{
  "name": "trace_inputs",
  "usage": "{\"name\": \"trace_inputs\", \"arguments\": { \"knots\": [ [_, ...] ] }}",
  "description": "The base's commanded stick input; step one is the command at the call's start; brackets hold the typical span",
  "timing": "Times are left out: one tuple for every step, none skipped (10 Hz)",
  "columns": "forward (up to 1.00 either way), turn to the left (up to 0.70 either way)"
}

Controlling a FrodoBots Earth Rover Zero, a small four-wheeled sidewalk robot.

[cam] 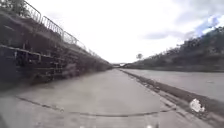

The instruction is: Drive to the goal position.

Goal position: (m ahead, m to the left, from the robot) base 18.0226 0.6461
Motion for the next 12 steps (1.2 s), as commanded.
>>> {"name": "trace_inputs", "arguments": {
  "knots": [
    [1.00,0.00],
    [1.00,0.00],
    [1.00,0.00],
    [1.00,0.00],
    [1.00,0.00],
    [1.00,0.00],
    [1.00,0.00],
    [1.00,0.00],
    [1.00,0.00],
    [1.00,0.00],
    [1.00,0.00],
    [1.00,0.00]
  ]
}}
